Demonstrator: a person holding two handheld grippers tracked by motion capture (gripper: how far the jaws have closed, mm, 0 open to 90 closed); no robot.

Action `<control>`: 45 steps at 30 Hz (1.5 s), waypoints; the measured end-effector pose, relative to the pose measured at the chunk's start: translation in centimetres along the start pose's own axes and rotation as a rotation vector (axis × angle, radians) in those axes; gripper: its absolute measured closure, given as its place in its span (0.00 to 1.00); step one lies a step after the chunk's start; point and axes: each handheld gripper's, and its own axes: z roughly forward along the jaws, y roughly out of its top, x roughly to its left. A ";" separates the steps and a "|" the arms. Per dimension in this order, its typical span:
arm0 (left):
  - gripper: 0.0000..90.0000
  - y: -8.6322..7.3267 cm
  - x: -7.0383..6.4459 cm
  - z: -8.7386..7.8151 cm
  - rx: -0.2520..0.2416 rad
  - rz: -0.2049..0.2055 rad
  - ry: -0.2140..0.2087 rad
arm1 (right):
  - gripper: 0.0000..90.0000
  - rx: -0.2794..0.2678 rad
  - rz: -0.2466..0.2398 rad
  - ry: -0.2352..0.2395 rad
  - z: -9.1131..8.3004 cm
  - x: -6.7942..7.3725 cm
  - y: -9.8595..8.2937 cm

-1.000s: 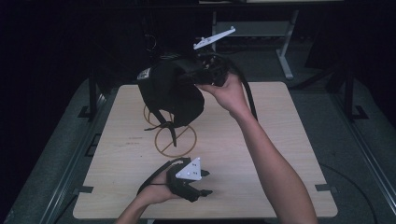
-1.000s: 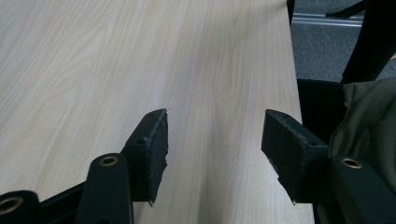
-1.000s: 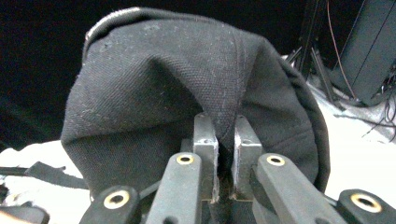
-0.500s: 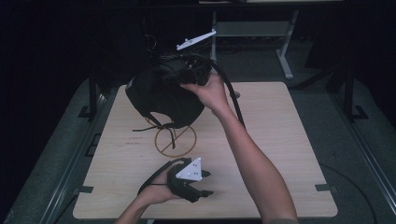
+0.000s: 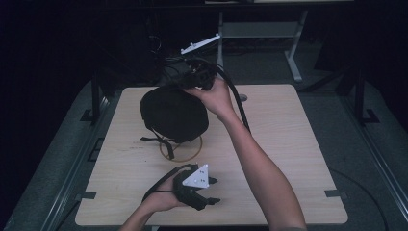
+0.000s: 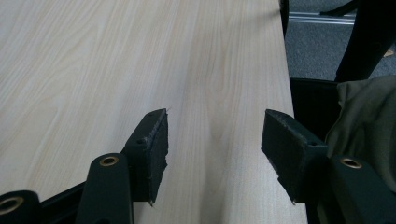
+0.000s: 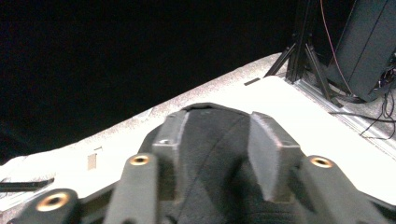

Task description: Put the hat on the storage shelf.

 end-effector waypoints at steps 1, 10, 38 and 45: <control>0.46 0.0 0.0 0.0 0.000 -0.002 0.001 | 0.58 -0.002 0.002 0.000 -0.3 -0.1 -0.1; 0.44 -0.1 0.3 -0.1 -0.002 -0.013 0.021 | 0.50 0.012 -0.008 -0.011 -1.3 -0.3 -0.8; 0.30 -1.1 1.0 -0.6 -0.013 -0.073 0.085 | 0.31 0.009 0.055 -0.046 -6.3 -2.3 -5.0; 0.30 -1.2 1.1 -0.7 -0.017 -0.074 0.108 | 0.28 0.004 0.084 -0.043 -7.1 -3.0 -6.2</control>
